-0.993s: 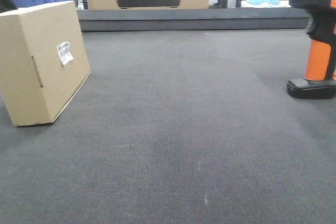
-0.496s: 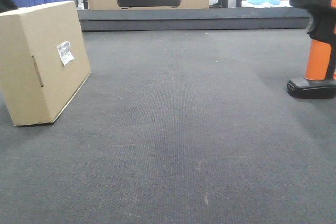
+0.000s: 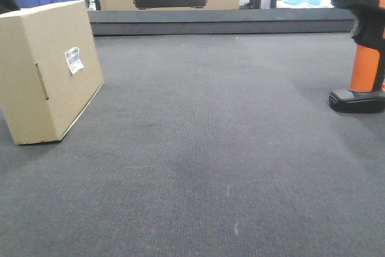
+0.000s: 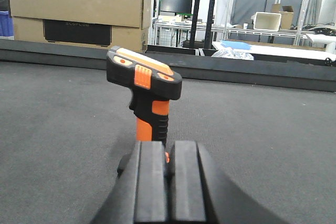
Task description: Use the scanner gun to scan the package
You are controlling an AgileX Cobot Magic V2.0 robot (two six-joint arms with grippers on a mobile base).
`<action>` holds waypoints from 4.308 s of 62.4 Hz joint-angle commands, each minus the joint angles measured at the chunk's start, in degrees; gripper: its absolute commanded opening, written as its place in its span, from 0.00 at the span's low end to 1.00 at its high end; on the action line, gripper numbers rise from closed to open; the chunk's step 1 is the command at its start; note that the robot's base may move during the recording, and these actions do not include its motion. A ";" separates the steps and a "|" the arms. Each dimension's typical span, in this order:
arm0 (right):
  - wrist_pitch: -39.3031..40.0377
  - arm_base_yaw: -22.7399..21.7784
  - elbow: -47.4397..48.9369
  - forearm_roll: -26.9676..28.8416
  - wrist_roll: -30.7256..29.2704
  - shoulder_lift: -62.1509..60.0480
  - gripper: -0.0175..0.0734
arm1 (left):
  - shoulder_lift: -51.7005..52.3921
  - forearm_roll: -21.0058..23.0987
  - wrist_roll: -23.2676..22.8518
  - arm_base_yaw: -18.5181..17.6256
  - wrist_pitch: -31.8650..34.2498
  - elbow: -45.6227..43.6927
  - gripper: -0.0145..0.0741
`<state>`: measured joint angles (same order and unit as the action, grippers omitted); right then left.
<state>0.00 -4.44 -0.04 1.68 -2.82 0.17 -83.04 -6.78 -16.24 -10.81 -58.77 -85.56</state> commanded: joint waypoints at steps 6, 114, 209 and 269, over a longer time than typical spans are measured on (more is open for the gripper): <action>0.92 0.09 0.04 -0.20 -0.03 -0.17 0.02 | -4.22 -2.58 -3.98 -3.57 -0.72 -2.70 0.07; 0.92 0.09 0.04 -0.20 -0.03 -0.17 0.02 | -14.77 13.03 -8.18 -6.30 -1.73 -9.41 0.04; 16.49 0.09 17.76 0.76 4.28 43.61 0.02 | -14.90 15.17 -12.46 -14.50 9.46 -2.95 0.04; 56.94 6.20 17.76 4.64 12.35 85.77 0.02 | -14.90 15.06 -12.46 -14.50 10.53 -2.95 0.04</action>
<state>54.96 1.68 17.58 5.94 9.45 85.37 -98.72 7.90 -28.49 -25.11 -49.45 -88.48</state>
